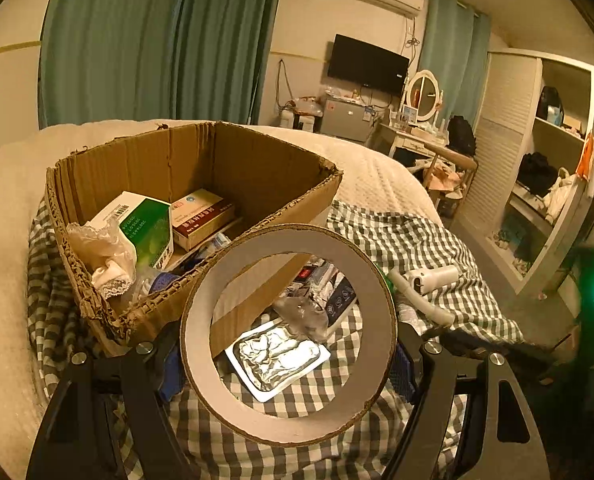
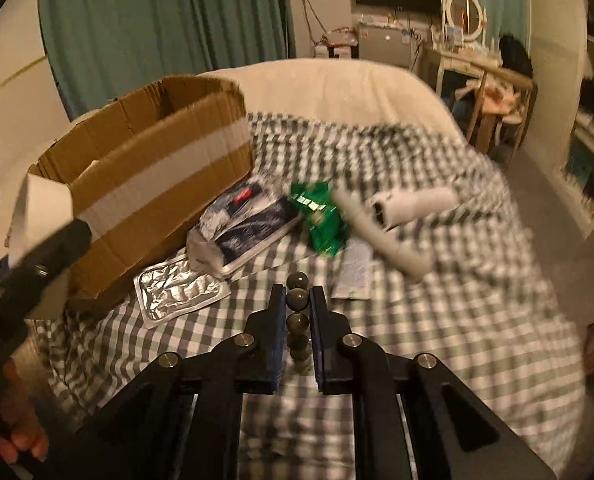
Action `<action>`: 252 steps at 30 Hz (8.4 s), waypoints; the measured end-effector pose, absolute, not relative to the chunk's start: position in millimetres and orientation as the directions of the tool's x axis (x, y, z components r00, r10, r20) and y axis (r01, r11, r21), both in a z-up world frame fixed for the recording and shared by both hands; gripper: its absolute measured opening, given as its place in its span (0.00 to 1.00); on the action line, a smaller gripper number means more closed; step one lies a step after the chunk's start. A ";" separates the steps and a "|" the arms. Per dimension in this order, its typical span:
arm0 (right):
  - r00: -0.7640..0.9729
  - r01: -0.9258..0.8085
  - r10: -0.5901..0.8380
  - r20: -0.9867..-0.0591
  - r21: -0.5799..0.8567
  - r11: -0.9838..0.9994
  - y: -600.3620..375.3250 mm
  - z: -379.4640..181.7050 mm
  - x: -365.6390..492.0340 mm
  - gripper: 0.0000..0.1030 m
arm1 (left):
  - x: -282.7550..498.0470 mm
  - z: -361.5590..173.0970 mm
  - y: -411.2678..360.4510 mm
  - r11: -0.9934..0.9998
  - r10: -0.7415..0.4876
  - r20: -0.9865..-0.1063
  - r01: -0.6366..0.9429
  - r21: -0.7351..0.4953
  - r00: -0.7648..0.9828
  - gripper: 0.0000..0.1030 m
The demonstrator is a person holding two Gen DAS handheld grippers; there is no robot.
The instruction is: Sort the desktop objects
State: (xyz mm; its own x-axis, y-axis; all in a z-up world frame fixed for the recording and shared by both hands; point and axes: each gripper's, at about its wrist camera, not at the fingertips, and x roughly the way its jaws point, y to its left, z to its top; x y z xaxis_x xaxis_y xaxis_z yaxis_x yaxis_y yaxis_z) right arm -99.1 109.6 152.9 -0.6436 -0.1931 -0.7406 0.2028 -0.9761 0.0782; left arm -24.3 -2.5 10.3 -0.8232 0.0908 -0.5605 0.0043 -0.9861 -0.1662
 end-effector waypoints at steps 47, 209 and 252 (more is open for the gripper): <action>-0.747 0.218 -0.296 -0.595 0.200 -0.955 101.3 269.5 -137.4 0.52 | -87.3 81.7 -99.4 -0.958 0.123 -0.405 -0.003 -0.285 -0.906 0.96; -0.700 -0.098 -0.102 -0.706 0.237 -0.967 269.6 95.3 -168.6 0.35 | -196.2 -86.7 124.9 -0.859 0.404 -0.718 -0.504 -0.085 -0.567 0.33; -0.615 0.492 -0.568 -0.547 0.298 -0.818 -34.1 290.3 -222.2 0.44 | -145.9 84.1 -121.9 -0.993 0.050 -0.566 0.018 -0.115 -0.823 0.24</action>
State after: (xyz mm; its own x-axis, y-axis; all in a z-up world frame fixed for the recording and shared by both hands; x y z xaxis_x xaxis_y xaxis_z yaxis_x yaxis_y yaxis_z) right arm -222.2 -34.1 290.3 -0.6149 -0.5685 -0.5466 0.4915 -0.8183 0.2980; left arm -145.9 -121.9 84.1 -0.8228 0.0505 -0.5661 0.0180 -0.9932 -0.1148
